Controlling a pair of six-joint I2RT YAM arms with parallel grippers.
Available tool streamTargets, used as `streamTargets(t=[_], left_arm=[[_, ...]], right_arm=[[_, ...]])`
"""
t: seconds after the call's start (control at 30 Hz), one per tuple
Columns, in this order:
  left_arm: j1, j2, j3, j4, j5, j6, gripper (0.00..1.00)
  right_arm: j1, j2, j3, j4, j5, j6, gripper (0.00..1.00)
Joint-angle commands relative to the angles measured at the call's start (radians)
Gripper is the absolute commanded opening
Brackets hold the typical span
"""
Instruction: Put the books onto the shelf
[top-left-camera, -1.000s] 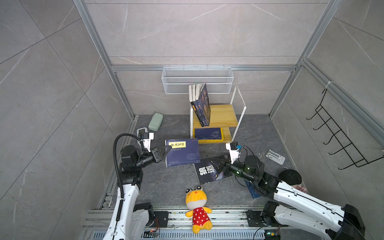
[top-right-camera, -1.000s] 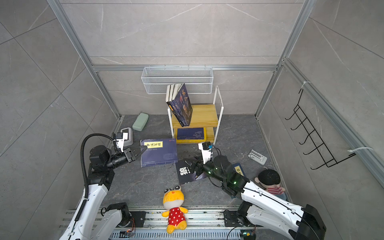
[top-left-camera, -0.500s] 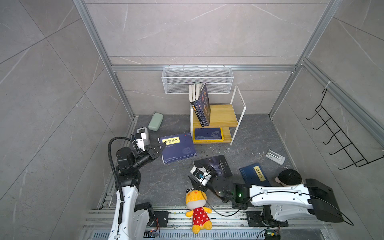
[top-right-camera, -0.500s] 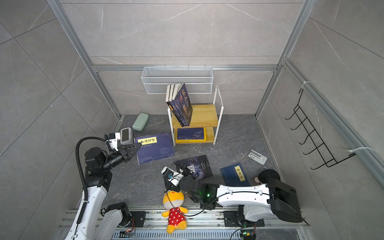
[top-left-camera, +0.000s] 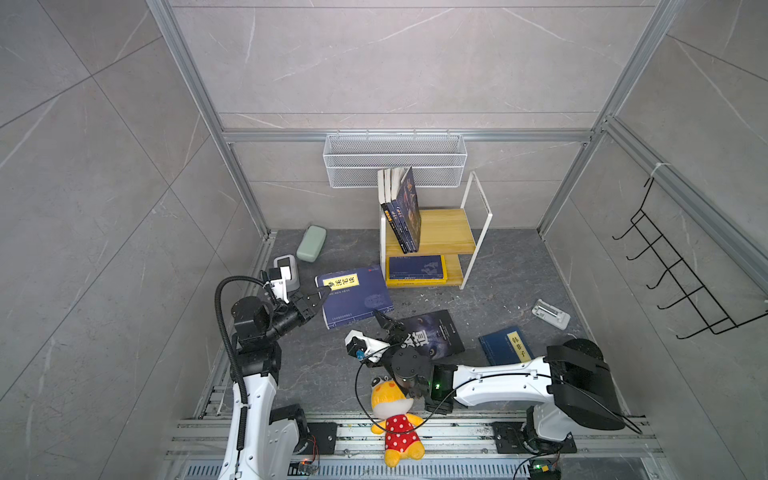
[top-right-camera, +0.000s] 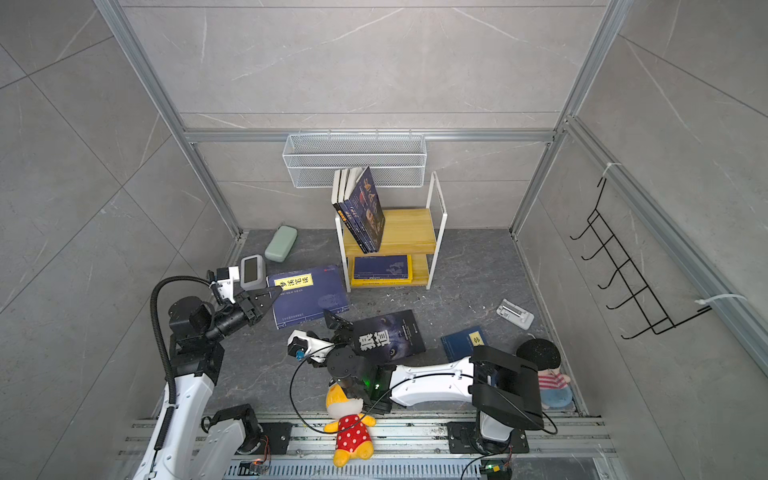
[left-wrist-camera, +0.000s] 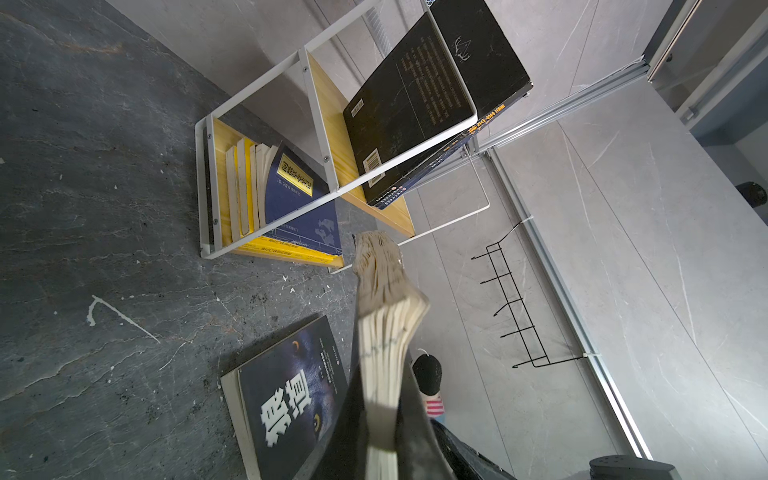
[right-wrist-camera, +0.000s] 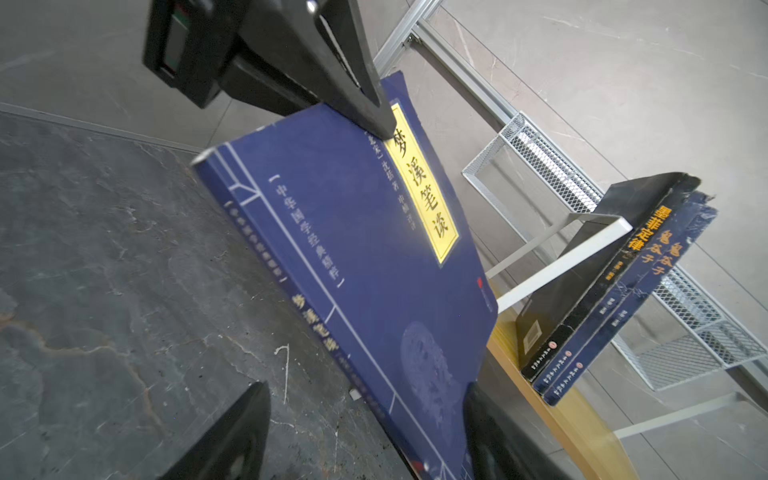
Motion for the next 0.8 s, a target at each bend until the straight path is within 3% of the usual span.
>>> streamTargets(t=[0.0,0.17,0.4,0.47,0.53,0.57,0.6,0.77], left_arm=[[-0.002,-0.015,0.002,0.068,0.002,-0.016,0.00],[-0.007,-0.015,0.008,0.055,0.012,-0.016,0.00],[-0.015,-0.013,-0.007,0.061,0.012,-0.011,0.00],[-0.019,-0.016,-0.012,0.067,0.010,-0.011,0.00],[-0.024,-0.024,-0.022,0.068,0.018,-0.001,0.00],[-0.023,-0.023,-0.025,0.072,0.022,0.007,0.00],[-0.019,-0.021,-0.028,0.077,0.025,0.016,0.03],[-0.017,-0.035,-0.053,0.113,0.031,0.031,0.41]], right_arm=[[-0.031,0.053,0.035,0.126,0.043,-0.082,0.73],[-0.070,0.126,0.072,0.188,0.043,-0.139,0.69],[-0.083,0.198,0.114,0.266,0.022,-0.235,0.51],[-0.085,0.209,0.118,0.272,0.000,-0.250,0.34],[-0.093,0.232,0.125,0.325,0.010,-0.280,0.05],[-0.092,0.243,0.130,0.351,0.024,-0.303,0.00],[-0.092,0.251,0.132,0.385,0.041,-0.329,0.00],[-0.095,0.214,0.063,0.412,0.057,-0.368,0.00]])
